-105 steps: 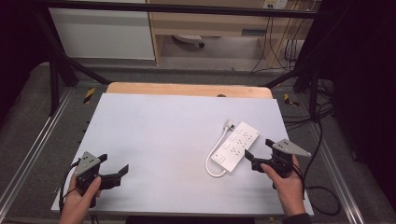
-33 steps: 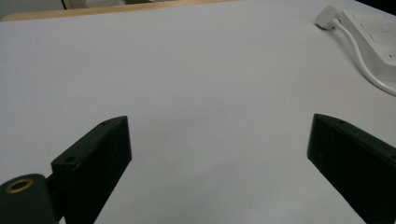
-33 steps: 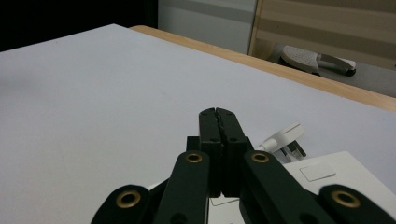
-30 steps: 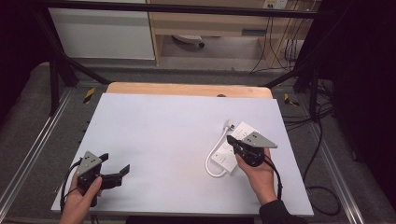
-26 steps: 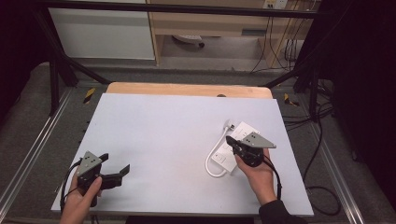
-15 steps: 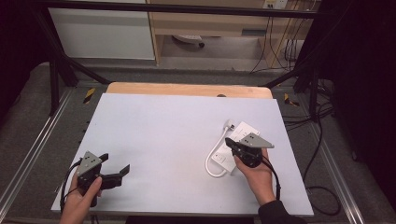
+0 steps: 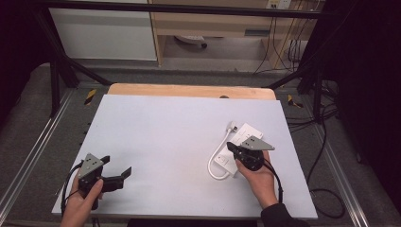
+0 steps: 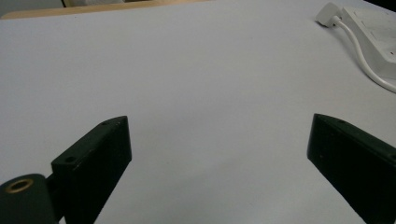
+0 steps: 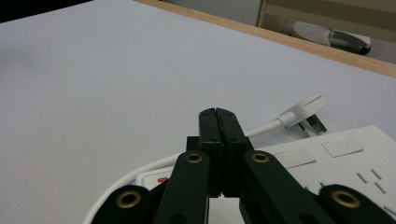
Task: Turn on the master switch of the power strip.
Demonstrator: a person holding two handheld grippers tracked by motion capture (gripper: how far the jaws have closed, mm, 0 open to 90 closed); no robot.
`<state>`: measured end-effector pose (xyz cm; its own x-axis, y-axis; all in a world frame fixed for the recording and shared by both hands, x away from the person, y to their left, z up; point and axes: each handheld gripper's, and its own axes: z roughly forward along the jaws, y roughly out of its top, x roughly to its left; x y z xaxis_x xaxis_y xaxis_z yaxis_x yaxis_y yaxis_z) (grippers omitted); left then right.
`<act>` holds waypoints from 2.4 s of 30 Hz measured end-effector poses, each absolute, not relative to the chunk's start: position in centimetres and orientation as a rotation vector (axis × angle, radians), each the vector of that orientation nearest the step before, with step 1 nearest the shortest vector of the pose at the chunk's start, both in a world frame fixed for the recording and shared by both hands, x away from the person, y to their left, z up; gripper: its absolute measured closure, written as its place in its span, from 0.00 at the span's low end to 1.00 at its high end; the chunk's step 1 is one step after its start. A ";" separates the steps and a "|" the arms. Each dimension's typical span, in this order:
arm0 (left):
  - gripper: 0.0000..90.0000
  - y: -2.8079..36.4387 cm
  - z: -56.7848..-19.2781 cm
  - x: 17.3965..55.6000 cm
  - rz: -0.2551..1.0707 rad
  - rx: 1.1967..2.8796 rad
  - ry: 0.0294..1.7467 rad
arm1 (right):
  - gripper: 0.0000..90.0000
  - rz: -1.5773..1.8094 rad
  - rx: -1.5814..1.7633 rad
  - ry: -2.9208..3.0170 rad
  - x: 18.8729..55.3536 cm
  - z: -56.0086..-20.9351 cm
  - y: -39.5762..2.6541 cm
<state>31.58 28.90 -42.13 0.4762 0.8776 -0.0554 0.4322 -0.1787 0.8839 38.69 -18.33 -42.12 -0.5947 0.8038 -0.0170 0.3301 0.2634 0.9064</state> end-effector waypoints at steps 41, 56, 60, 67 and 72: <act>0.07 28.9 -42.1 31.5 0.601 1.795 1.114 | 1.00 1.231 1.002 2.193 38.3 -44.0 -16.7; 0.07 28.9 -42.1 31.5 0.603 1.797 1.095 | 1.00 1.222 1.000 2.215 38.0 -44.1 -16.7; 0.07 28.9 -42.1 31.5 0.601 1.798 1.101 | 1.00 1.218 0.998 2.225 37.9 -44.2 -16.5; 0.07 28.9 -42.1 31.6 0.598 1.798 1.104 | 1.00 1.224 1.000 2.220 37.7 -44.1 -16.6; 0.07 28.9 -42.1 31.5 0.598 1.798 1.106 | 1.00 1.216 1.003 2.226 37.7 -44.1 -16.5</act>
